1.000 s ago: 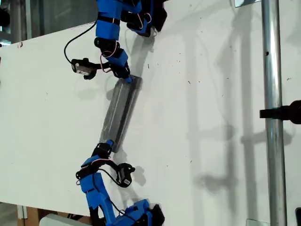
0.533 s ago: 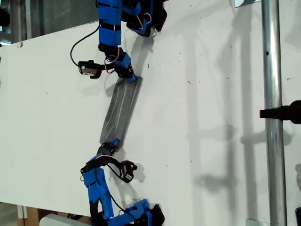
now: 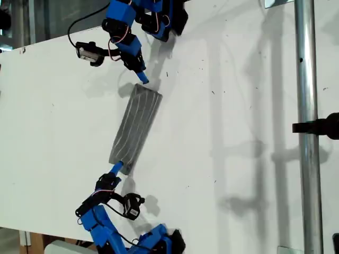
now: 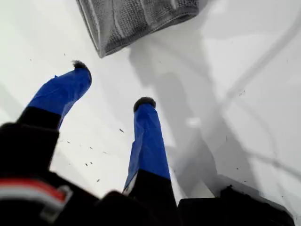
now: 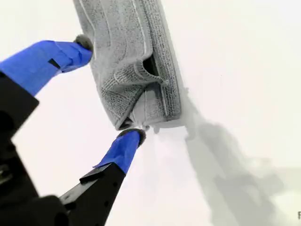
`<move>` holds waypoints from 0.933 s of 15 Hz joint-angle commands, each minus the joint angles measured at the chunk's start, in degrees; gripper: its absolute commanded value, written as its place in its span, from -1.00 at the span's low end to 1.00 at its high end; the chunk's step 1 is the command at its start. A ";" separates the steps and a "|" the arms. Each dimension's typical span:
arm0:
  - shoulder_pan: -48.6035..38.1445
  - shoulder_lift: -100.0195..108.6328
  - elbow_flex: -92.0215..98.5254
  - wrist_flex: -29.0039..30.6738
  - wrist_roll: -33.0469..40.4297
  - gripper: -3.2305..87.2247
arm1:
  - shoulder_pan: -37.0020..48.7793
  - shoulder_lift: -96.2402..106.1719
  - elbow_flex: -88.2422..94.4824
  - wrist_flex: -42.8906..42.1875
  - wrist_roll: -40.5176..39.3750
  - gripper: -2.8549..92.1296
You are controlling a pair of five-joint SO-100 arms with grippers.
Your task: Grasp corners of a towel and fold twice.
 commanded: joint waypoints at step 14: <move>37.18 104.68 75.06 -5.62 -34.01 -0.96 | 2.64 -30.15 1.93 -22.76 15.56 0.10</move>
